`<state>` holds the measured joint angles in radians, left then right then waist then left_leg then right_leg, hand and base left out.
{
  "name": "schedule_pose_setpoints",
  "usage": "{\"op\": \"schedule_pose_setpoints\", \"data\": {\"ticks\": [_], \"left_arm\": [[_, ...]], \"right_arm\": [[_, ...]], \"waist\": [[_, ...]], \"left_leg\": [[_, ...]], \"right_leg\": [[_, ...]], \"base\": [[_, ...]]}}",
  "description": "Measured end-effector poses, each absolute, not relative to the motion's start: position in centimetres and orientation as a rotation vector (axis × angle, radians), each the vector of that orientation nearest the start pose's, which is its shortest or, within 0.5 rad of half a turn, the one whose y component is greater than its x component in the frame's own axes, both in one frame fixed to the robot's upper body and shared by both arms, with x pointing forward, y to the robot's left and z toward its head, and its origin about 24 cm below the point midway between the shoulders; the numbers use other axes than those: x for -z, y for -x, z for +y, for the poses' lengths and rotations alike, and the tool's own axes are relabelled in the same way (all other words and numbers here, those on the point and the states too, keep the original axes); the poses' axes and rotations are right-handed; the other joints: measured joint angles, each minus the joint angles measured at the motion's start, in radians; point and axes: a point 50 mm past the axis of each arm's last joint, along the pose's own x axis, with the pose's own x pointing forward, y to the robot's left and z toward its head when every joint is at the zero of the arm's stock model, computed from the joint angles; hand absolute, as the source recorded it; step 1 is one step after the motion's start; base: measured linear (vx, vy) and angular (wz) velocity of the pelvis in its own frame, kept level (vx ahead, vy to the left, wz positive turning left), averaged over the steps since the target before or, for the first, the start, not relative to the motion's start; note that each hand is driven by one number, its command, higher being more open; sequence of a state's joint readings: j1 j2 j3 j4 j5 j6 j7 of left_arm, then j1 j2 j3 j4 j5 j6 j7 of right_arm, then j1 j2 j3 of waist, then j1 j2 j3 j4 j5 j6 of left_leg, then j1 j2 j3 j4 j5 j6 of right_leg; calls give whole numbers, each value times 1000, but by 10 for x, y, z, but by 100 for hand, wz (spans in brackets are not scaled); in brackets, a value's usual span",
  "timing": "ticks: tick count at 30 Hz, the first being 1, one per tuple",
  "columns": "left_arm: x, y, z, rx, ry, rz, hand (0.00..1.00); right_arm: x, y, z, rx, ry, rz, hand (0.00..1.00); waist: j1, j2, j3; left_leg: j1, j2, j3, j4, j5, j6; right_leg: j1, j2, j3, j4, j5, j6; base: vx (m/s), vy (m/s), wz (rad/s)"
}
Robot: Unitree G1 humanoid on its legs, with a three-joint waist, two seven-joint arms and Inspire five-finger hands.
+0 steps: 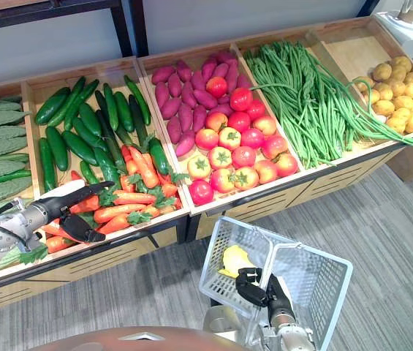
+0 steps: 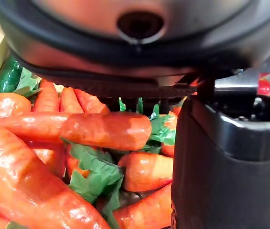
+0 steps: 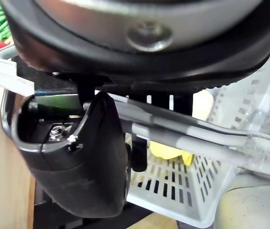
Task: Pick vegetable in the basket
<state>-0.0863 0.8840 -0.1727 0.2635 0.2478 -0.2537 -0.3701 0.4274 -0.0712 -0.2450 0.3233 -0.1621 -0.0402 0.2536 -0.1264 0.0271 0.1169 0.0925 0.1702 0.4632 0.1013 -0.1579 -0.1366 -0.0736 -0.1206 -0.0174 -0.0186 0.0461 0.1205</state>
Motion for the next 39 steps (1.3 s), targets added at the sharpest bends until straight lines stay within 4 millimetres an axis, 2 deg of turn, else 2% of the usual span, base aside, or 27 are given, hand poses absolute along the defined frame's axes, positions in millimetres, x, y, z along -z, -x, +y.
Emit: {"op": "schedule_pose_setpoints", "data": {"ticks": [19, 34, 39], "left_arm": [[-76, -263, 308, 365, -1162, 232, 100], [-76, -263, 308, 357, -1161, 228, 100], [-79, -264, 308, 336, -1162, 202, 100]], "right_arm": [[89, -98, -229, 59, 128, 709, 0], [88, -99, -230, 57, 135, 699, 0], [84, -102, -234, 54, 156, 673, 0]], "waist": [[14, 8, 26], [13, 15, 42], [16, 28, 57]], "left_leg": [[-5, 18, -2, 18, 0, 0], [-5, 20, -5, 21, 1, 0], [-43, 17, -2, 36, 1, 0]], "right_leg": [[-12, 11, 13, 17, -9, -11], [-12, 17, 13, 20, -10, -12], [-61, 15, 24, 42, -10, -12]], "base": [[0, 0, -1], [-6, -3, 0], [-35, -13, -4]]}}
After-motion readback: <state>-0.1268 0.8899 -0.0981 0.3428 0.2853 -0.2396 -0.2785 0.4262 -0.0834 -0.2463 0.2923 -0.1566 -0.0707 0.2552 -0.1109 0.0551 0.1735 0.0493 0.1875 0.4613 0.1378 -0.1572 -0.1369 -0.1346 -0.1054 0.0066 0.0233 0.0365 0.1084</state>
